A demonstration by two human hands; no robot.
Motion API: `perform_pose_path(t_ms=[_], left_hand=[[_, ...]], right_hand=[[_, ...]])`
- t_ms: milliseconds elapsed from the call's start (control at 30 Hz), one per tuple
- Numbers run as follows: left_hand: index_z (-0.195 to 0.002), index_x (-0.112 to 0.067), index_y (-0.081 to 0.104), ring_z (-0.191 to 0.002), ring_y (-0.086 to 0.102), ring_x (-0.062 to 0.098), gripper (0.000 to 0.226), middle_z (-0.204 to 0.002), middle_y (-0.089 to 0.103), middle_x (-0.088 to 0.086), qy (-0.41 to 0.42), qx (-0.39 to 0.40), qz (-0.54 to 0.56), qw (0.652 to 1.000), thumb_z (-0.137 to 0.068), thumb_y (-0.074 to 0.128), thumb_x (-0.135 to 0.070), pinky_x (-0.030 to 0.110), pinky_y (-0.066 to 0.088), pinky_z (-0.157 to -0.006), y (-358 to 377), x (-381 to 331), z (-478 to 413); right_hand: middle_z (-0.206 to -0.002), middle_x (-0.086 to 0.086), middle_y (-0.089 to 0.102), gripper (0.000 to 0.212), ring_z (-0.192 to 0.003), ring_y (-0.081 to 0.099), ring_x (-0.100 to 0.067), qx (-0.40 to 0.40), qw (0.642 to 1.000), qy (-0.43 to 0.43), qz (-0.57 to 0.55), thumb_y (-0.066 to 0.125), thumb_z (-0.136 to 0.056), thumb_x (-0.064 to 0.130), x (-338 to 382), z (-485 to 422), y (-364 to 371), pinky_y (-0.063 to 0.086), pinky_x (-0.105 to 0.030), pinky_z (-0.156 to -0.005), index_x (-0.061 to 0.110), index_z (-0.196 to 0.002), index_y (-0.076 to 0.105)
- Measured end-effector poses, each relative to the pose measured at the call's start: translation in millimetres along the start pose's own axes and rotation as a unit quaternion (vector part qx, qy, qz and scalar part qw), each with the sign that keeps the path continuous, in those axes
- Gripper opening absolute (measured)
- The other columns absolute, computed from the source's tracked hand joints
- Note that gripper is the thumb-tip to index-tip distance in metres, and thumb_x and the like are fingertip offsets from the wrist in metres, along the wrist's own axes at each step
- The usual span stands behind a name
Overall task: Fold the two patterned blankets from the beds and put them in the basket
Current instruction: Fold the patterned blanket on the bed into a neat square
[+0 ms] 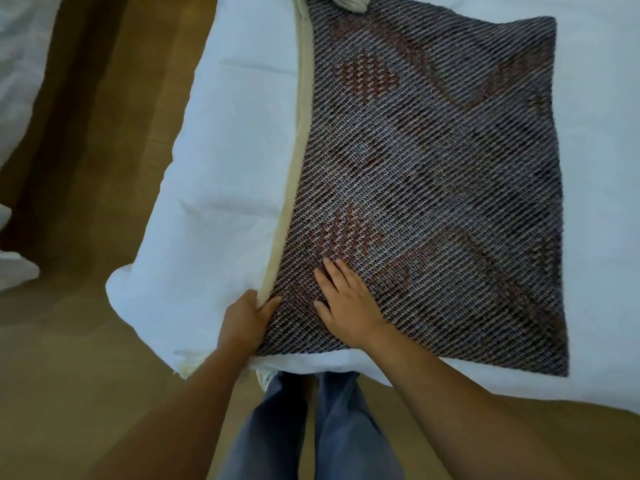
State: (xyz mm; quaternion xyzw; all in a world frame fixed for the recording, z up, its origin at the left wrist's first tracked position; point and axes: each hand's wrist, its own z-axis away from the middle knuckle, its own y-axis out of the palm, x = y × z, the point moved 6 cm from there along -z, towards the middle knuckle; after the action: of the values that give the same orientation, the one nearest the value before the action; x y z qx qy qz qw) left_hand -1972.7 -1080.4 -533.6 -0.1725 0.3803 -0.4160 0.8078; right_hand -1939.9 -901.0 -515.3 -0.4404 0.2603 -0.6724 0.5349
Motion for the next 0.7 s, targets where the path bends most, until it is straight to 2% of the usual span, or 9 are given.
perform_pose_path(t_ms=[100, 233, 333, 400, 467, 500, 567, 600, 700], left_hand=[[-0.103, -0.014, 0.046, -0.087, 0.057, 0.031, 0.043, -0.099, 0.059, 0.011, 0.015, -0.066, -0.049, 0.996, -0.082, 0.057, -0.050, 0.038, 0.046, -0.071, -5.1, -18.6, 6.8], [-0.137, -0.010, 0.035, -0.121, 0.040, 0.040, 0.078, -0.134, 0.040, 0.020, 0.166, -0.157, -0.155, 0.961, -0.073, 0.071, -0.034, 0.051, 0.033, -0.099, 0.3, -68.0, 25.9], [-0.126, -0.009, 0.054, -0.110, 0.056, 0.040, 0.081, -0.123, 0.057, 0.021, 0.383, -0.104, -0.297, 0.869, -0.056, 0.082, -0.041, 0.056, 0.043, -0.092, 41.1, -107.7, 55.6], [-0.121, -0.011, 0.060, -0.108, 0.061, 0.036, 0.088, -0.120, 0.062, 0.017, 0.447, -0.045, -0.394, 0.802, -0.046, 0.082, -0.052, 0.057, 0.047, -0.086, 75.4, -116.5, 72.8], [-0.137, -0.017, 0.044, -0.127, 0.046, 0.035, 0.090, -0.139, 0.047, 0.017, 0.398, 0.019, -0.463, 0.792, -0.059, 0.074, -0.051, 0.059, 0.038, -0.097, 98.4, -112.5, 72.0], [-0.146, -0.020, 0.022, -0.138, 0.028, 0.034, 0.088, -0.150, 0.029, 0.016, 0.364, 0.030, -0.480, 0.798, -0.073, 0.064, -0.045, 0.060, 0.027, -0.105, 106.0, -106.7, 66.9], [-0.143, -0.020, -0.018, -0.144, 0.000, 0.033, 0.087, -0.157, -0.004, 0.012, 0.301, 0.042, -0.526, 0.794, -0.087, 0.046, -0.035, 0.058, 0.009, -0.111, 114.1, -96.5, 56.3], [-0.139, -0.019, -0.028, -0.143, -0.005, 0.032, 0.087, -0.156, -0.010, 0.012, 0.285, 0.045, -0.545, 0.788, -0.090, 0.042, -0.034, 0.057, 0.008, -0.111, 114.6, -94.8, 52.9], [-0.143, -0.018, -0.021, -0.143, 0.007, 0.030, 0.072, -0.157, 0.002, 0.009, 0.286, 0.036, -0.542, 0.789, -0.096, 0.033, -0.025, 0.049, 0.020, -0.111, 110.4, -99.4, 44.9]], right_hand=[[-0.158, -0.006, 0.009, 0.056, -0.145, 0.002, -0.022, -0.057, 0.996, 0.041, -0.058, 0.033, -0.097, 0.039, -24.8, 17.6, -11.3, 0.000, -0.034, -0.115, 0.016, -0.147, 0.020], [-0.154, -0.009, 0.022, 0.053, -0.142, 0.016, -0.027, -0.157, 0.953, 0.233, -0.112, 0.042, -0.095, 0.035, -104.8, 61.6, -27.3, 0.012, -0.041, -0.116, 0.013, -0.142, 0.032], [-0.150, -0.016, 0.027, 0.056, -0.138, 0.022, -0.032, -0.156, 0.903, 0.380, -0.125, 0.046, -0.094, 0.036, -168.9, 110.0, -26.1, 0.020, -0.045, -0.114, 0.008, -0.140, 0.033], [-0.148, -0.018, 0.029, 0.060, -0.135, 0.025, -0.034, -0.143, 0.881, 0.433, -0.122, 0.049, -0.091, 0.040, -200.2, 138.1, -23.6, 0.023, -0.046, -0.112, 0.008, -0.139, 0.033], [-0.147, -0.019, 0.029, 0.065, -0.134, 0.025, -0.035, -0.142, 0.871, 0.455, -0.117, 0.054, -0.088, 0.044, -222.2, 157.4, -22.8, 0.024, -0.047, -0.111, 0.009, -0.139, 0.033], [-0.147, -0.019, 0.029, 0.068, -0.134, 0.025, -0.036, -0.144, 0.867, 0.463, -0.116, 0.056, -0.086, 0.046, -231.6, 164.4, -22.7, 0.024, -0.048, -0.111, 0.008, -0.139, 0.033], [-0.148, -0.021, 0.026, 0.079, -0.135, 0.024, -0.037, -0.154, 0.848, 0.492, -0.125, 0.059, -0.081, 0.051, -248.3, 176.5, -22.3, 0.023, -0.049, -0.110, 0.008, -0.140, 0.029], [-0.149, -0.020, 0.025, 0.086, -0.136, 0.022, -0.037, -0.159, 0.833, 0.512, -0.136, 0.061, -0.078, 0.055, -255.6, 181.8, -21.6, 0.021, -0.050, -0.111, 0.008, -0.141, 0.026], [-0.150, -0.019, 0.021, 0.105, -0.137, 0.019, -0.036, -0.163, 0.792, 0.559, -0.185, 0.066, -0.068, 0.064, -272.3, 191.4, -18.2, 0.019, -0.053, -0.110, 0.013, -0.144, 0.015]])
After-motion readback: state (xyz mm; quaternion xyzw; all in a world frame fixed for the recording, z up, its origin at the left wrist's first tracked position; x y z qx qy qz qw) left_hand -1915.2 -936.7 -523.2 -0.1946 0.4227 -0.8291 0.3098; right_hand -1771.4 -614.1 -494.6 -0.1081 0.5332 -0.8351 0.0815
